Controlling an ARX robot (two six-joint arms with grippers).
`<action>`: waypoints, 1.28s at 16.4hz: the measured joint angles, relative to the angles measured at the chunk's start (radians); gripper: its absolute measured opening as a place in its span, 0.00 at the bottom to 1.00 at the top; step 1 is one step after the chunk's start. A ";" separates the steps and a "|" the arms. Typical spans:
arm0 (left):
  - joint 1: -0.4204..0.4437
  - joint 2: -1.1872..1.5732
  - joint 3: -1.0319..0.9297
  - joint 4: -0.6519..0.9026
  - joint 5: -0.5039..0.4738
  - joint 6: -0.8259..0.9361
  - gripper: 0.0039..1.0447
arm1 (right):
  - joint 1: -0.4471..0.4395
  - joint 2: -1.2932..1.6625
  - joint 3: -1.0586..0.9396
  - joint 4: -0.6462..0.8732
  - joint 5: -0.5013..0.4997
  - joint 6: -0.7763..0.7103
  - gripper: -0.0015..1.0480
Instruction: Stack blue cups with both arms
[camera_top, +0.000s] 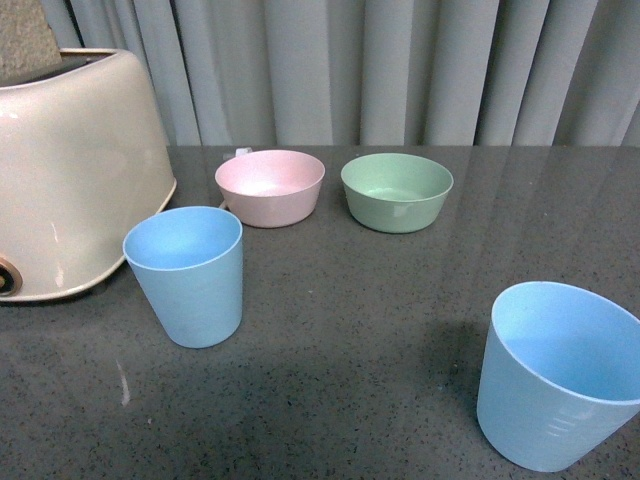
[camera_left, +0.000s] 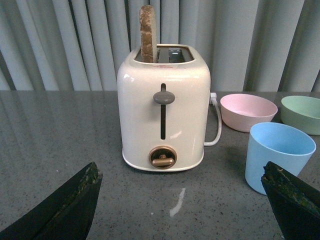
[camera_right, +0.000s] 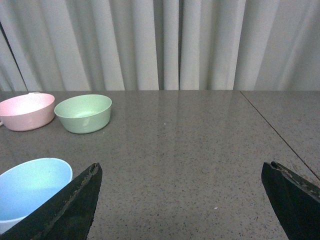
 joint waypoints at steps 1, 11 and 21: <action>0.000 0.000 0.000 0.000 0.000 0.000 0.94 | 0.000 0.000 0.000 0.000 0.000 0.000 0.94; 0.000 0.000 0.000 0.000 0.000 0.000 0.94 | 0.000 0.000 0.000 0.000 0.000 0.000 0.94; 0.000 0.000 0.000 0.000 0.000 0.000 0.94 | 0.000 0.000 0.000 0.000 0.000 0.000 0.94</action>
